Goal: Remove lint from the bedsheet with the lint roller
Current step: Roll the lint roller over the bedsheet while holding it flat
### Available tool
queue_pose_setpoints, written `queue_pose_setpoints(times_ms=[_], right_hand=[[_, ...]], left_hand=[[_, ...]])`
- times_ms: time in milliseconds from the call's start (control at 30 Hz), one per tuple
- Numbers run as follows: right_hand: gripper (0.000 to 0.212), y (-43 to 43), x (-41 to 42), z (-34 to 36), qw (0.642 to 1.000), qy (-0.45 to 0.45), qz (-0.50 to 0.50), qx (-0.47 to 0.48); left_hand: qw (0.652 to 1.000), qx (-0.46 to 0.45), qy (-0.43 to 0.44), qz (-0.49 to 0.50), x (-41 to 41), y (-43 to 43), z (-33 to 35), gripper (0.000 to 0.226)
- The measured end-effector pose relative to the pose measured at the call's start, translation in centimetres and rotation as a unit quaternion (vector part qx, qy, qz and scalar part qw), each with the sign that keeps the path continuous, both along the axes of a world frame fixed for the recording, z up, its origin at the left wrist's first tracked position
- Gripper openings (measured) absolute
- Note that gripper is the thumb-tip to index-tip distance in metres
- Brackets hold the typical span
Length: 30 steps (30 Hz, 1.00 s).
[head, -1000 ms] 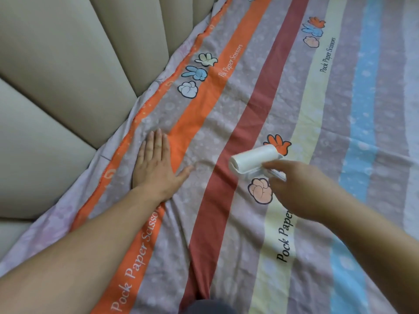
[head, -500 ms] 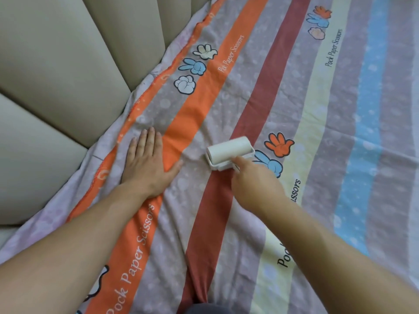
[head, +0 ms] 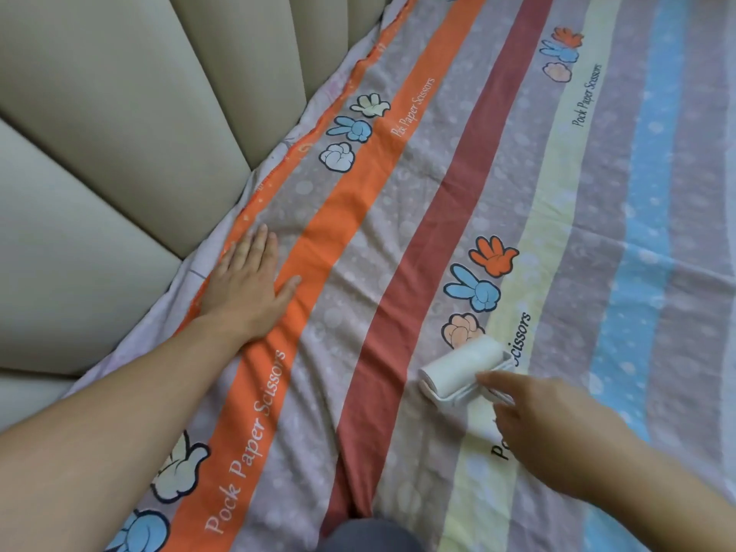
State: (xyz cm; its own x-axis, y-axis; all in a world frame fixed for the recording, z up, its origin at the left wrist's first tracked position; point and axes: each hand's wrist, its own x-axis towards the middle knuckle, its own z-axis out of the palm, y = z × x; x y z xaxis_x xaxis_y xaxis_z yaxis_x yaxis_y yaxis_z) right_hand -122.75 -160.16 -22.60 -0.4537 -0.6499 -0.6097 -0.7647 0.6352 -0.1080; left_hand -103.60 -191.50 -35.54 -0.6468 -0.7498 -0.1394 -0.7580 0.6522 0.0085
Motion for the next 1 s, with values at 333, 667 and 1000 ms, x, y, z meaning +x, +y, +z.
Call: queue_pose_setpoints(times_ms=[333, 667, 1000], right_hand=[[0.042, -20.5, -1.3, -4.2, 0.965, -0.037, -0.101, -0.24], [0.04, -13.7, 2.1, -6.1, 0.986, -0.002, -0.052, -0.161], [0.044, -3.5, 2.7, -0.6, 0.998, -0.04, 0.021, -0.039]], left_hand=[[0.996, 0.028, 0.08, -0.001, 0.7, -0.7, -1.9, 0.093], [0.997, 0.029, 0.074, 0.012, 0.6, -0.9, -2.5, 0.091], [0.998, 0.022, 0.064, -0.014, 1.2, -0.6, -1.8, 0.091]])
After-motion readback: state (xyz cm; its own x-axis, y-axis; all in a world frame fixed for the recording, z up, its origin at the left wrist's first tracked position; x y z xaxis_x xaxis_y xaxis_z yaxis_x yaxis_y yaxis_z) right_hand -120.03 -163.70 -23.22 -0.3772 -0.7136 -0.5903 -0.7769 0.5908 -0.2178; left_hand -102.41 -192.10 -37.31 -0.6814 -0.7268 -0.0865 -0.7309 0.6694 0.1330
